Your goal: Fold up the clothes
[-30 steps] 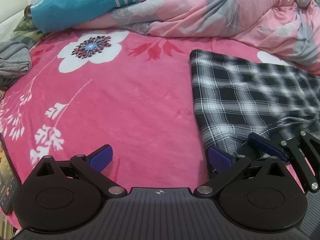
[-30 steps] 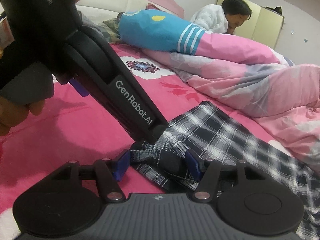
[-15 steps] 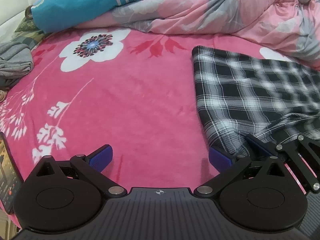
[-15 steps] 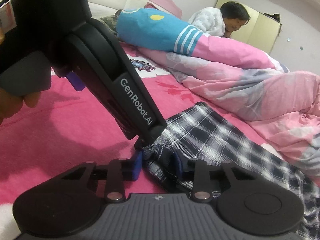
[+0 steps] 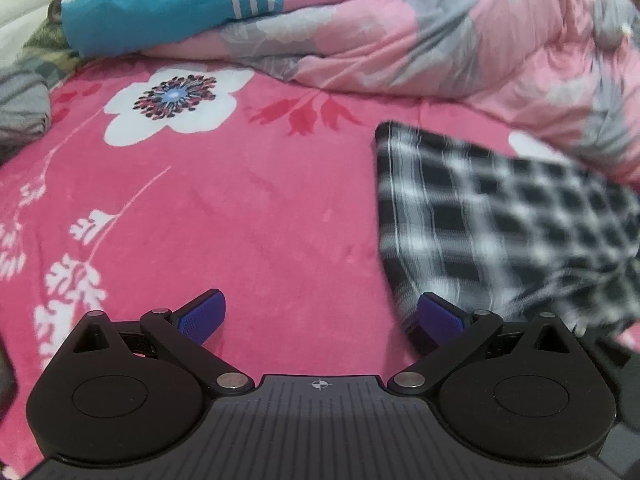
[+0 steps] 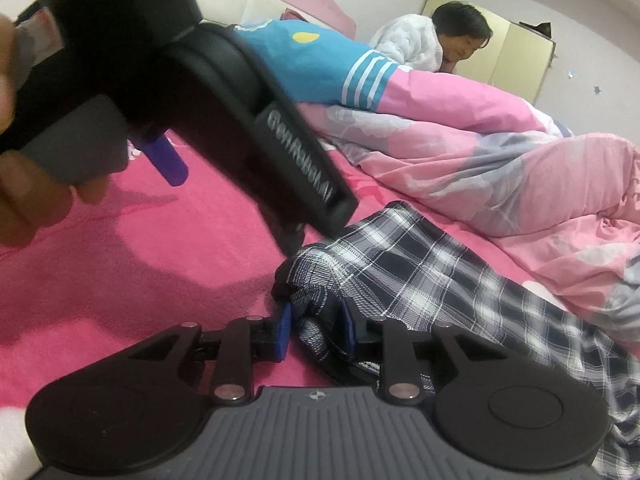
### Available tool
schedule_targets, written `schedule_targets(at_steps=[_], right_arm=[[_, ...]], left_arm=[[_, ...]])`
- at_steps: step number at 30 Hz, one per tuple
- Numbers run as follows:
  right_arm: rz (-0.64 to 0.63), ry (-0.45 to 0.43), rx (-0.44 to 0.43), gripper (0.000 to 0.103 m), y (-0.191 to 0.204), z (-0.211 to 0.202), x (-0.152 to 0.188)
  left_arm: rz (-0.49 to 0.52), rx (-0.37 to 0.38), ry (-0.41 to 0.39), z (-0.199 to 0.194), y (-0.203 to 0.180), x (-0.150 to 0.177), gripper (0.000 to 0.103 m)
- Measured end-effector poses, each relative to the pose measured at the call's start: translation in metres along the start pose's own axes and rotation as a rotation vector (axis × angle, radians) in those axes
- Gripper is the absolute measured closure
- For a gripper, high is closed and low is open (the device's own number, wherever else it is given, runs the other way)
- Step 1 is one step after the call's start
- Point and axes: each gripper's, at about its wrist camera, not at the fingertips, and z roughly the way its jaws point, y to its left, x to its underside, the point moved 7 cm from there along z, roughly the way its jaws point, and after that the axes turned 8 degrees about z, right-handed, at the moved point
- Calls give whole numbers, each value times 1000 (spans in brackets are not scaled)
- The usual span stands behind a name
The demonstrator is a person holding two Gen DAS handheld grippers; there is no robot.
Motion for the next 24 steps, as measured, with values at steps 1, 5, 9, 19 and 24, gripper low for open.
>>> schedule_targets(at_steps=[1,5,9,19,24], right_arm=[[0,-1,0,76,0,0,0],[-11,-3,9,76,2,1,1],[-15,-3,13,76,3,1,1],[-16,-4,13,76,3,1,2],[-17,-4,15,76,2,2,1]], left_arm=[[-19,12,-8,1,2,-2,0],[-63,49,-19,6,6,-7,0],[-48,53,-25,8,5,-9,0],[11,-6,23,16,3,-3,0],[31,-27,35,18,1,0,0]])
